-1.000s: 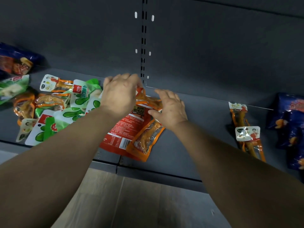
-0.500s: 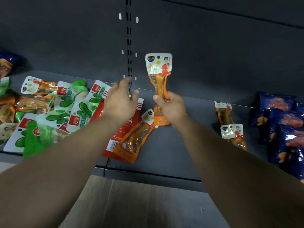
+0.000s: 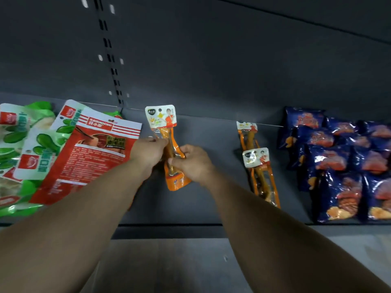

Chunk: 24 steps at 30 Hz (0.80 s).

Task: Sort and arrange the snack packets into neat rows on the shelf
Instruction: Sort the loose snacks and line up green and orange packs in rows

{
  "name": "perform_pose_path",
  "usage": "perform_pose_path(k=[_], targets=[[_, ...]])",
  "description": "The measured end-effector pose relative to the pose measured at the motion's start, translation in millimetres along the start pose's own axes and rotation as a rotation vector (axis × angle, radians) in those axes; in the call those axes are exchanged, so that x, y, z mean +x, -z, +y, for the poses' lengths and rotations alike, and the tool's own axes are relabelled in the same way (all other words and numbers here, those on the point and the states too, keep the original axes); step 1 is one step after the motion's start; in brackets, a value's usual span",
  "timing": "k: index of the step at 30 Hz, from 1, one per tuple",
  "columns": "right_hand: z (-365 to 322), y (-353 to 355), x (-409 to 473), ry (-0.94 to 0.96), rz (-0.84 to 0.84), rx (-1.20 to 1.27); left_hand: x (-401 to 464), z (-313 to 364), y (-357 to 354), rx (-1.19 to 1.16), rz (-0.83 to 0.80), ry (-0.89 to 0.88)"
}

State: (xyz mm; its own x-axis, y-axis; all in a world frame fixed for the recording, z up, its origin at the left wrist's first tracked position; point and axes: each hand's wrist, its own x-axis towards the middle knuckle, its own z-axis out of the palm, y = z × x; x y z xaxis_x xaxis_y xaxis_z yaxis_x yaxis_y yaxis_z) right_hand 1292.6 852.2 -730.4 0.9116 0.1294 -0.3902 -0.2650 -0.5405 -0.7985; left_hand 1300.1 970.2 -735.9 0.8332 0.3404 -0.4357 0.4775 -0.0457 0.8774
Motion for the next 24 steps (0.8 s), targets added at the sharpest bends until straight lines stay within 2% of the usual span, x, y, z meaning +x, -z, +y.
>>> perform_pose_path(k=[4,7,11,14,20,24], targets=[[12.7,23.7,-0.3,-0.071,0.056,-0.096,2.7,-6.0,-26.6,0.049,-0.075,-0.035],[24.7,43.0,7.9,-0.170,0.177,-0.098,3.0,-10.8,-42.0,0.090,-0.142,-0.074],[37.9,68.8,20.9,-0.342,0.329,-0.055,-6.8,-13.5,-42.2,0.448,-0.083,-0.314],[39.0,78.9,32.8,-0.358,0.357,-0.094,-13.8,-21.5,-34.1,0.609,-0.077,-0.419],[39.4,71.7,50.1,-0.372,0.359,-0.160,-15.0,-40.0,-21.2,0.795,-0.172,-0.484],[45.4,61.2,48.8,-0.329,0.393,-0.354,-15.1,-44.0,-16.3,0.852,-0.173,-0.500]])
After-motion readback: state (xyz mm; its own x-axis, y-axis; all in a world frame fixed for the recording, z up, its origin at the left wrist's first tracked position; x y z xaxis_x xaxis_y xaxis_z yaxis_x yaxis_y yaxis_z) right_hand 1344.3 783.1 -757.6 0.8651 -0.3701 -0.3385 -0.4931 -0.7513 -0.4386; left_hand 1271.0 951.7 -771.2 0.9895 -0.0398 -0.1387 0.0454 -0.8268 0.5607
